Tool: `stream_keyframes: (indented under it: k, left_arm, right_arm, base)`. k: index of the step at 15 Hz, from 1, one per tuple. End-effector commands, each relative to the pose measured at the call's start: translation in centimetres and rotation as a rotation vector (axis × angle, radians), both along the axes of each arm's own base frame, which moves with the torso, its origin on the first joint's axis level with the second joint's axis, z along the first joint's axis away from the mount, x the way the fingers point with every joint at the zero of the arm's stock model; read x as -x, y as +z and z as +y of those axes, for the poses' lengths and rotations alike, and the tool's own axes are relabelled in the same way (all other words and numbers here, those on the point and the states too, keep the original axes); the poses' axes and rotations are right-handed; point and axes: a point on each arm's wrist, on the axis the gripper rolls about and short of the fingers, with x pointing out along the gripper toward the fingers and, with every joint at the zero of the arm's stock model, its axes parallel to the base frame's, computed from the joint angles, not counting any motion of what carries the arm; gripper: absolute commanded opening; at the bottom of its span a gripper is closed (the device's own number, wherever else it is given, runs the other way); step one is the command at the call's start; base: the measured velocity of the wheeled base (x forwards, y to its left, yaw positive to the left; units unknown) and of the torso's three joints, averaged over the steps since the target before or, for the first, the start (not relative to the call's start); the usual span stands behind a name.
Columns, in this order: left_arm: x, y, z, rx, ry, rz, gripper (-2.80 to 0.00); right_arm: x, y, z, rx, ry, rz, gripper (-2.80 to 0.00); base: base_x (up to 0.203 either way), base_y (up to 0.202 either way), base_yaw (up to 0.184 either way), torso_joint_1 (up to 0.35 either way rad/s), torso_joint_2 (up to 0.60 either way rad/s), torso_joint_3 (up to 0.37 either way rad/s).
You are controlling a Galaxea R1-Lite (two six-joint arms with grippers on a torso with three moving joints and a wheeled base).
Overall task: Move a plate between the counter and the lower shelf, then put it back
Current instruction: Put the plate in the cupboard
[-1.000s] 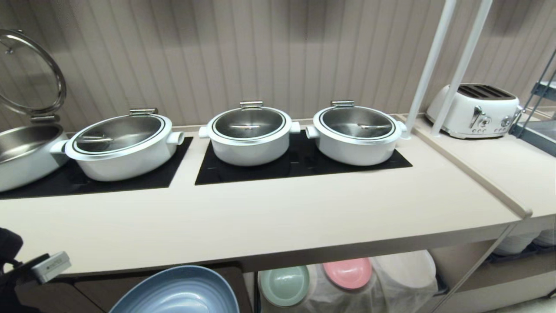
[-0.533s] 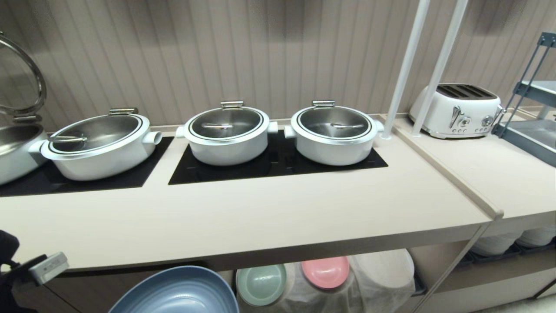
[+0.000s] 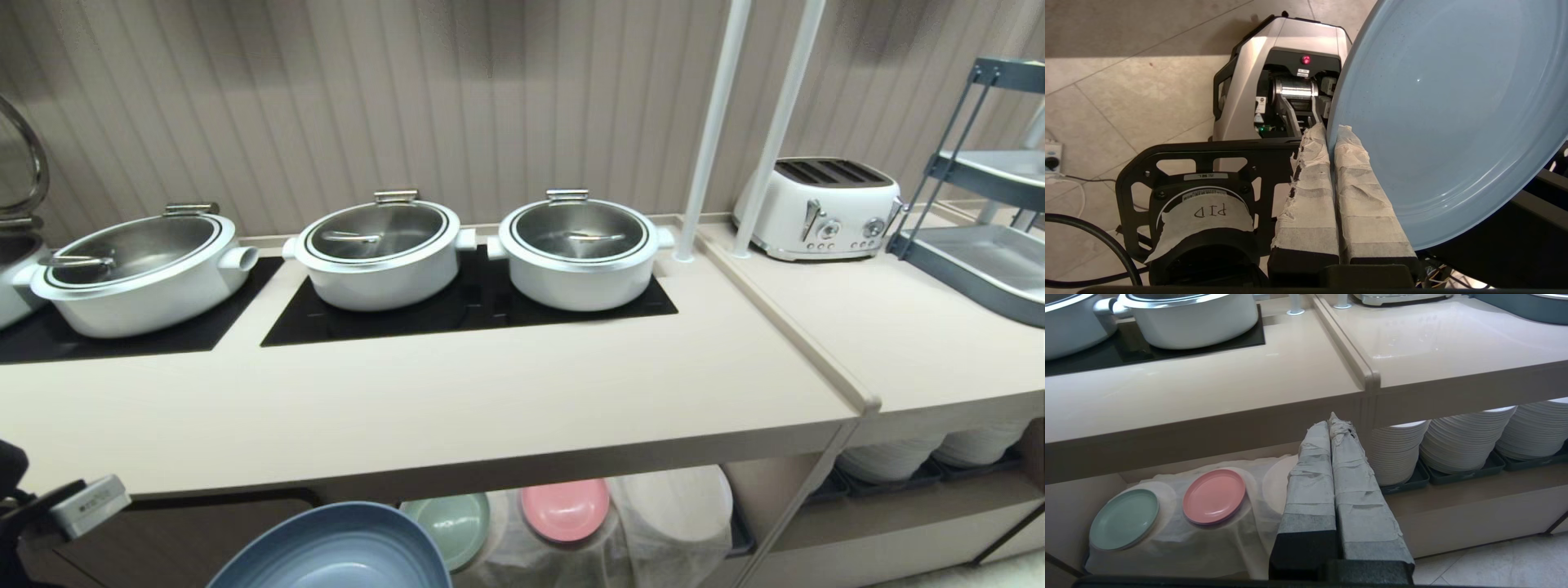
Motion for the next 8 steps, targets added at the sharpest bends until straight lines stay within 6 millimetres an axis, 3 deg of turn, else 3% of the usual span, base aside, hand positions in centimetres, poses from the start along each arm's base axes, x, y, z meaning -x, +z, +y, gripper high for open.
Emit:
stream_keyframes:
  k: [1, 8]
  left_arm:
    - [0.18, 0.02, -0.03, 0.002, -0.001, -0.001, -2.8]
    - [0.58, -0.28, -0.03, 0.003, 0.0, 0.005, -2.8]
  right_arm:
    - [0.0, 0.01, 0.0, -0.001, 0.0, -0.001, -2.8]
    - [0.0, 0.01, 0.0, -0.001, 0.0, -0.001, -2.8]
  base:
    - [0.0, -0.196, -0.002, 0.007, 0.0, 0.004]
    - [0.0, -0.196, -0.001, 0.003, 0.0, 0.001]
